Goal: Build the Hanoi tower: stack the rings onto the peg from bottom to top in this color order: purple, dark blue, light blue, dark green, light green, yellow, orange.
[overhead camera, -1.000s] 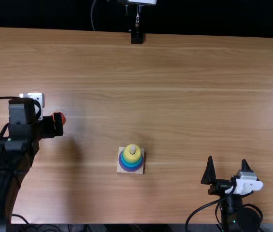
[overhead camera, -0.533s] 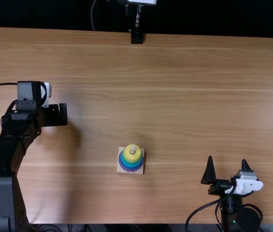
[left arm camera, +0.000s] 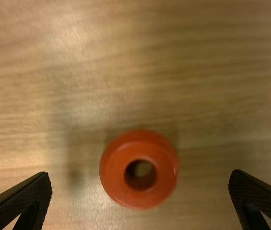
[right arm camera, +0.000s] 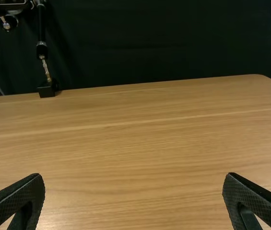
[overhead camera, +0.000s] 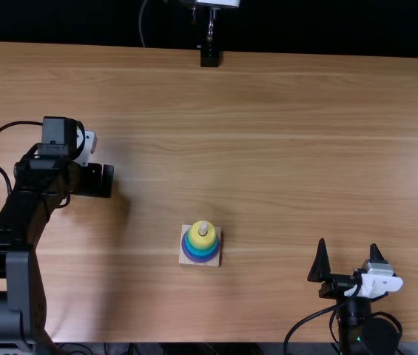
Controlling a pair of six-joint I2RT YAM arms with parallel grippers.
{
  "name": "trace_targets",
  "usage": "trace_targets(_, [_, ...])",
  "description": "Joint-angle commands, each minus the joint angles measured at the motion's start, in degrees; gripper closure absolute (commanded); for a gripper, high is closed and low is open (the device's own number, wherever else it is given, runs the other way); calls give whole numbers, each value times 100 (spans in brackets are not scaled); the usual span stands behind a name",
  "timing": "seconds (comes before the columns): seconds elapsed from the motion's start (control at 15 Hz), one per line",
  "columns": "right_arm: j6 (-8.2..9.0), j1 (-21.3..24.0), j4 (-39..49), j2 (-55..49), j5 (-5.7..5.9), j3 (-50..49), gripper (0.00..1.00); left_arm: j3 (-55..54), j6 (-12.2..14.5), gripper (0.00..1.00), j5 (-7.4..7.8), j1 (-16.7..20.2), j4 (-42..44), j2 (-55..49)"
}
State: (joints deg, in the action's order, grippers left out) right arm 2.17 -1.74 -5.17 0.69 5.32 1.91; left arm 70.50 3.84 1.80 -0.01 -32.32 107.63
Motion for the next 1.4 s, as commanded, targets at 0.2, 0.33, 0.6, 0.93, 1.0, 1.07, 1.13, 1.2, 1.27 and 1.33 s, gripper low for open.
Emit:
trace_targets(0.2, [-7, 51, -48, -69, -26, -103, 0, 210, 260, 0, -75, -87, -49, 355])
trace_targets(0.33, [-7, 51, -48, -69, -26, -103, 0, 342, 270, 0, -85, -131, -38, 478])
trace_targets(0.6, [-7, 51, -48, -69, -37, -103, 0, 544, 270, 0, -75, -192, -70, 478])
trace_targets(0.93, [-7, 51, -48, -69, -26, -103, 0, 553, 281, 33, -75, -219, -38, 478])
trace_targets(1.0, [-7, 51, -48, -69, -26, -103, 0, 553, 270, 31, -75, -219, -49, 478])
trace_targets(1.07, [-7, 51, -48, -69, -26, -103, 0, 553, 270, 28, -75, -219, -70, 487])
trace_targets(1.13, [-7, 51, -48, -69, -26, -103, 0, 553, 260, 25, -75, -219, -80, 478])
trace_targets(1.2, [-7, 51, -48, -69, -26, -103, 0, 553, 260, 22, -85, -219, -80, 487])
trace_targets(1.27, [-7, 51, -48, -69, -37, -103, 0, 553, 260, 22, -85, -219, -91, 487])
trace_targets(1.33, [-7, 51, -48, -69, -26, -103, 0, 553, 260, 22, -85, -210, -91, 487])
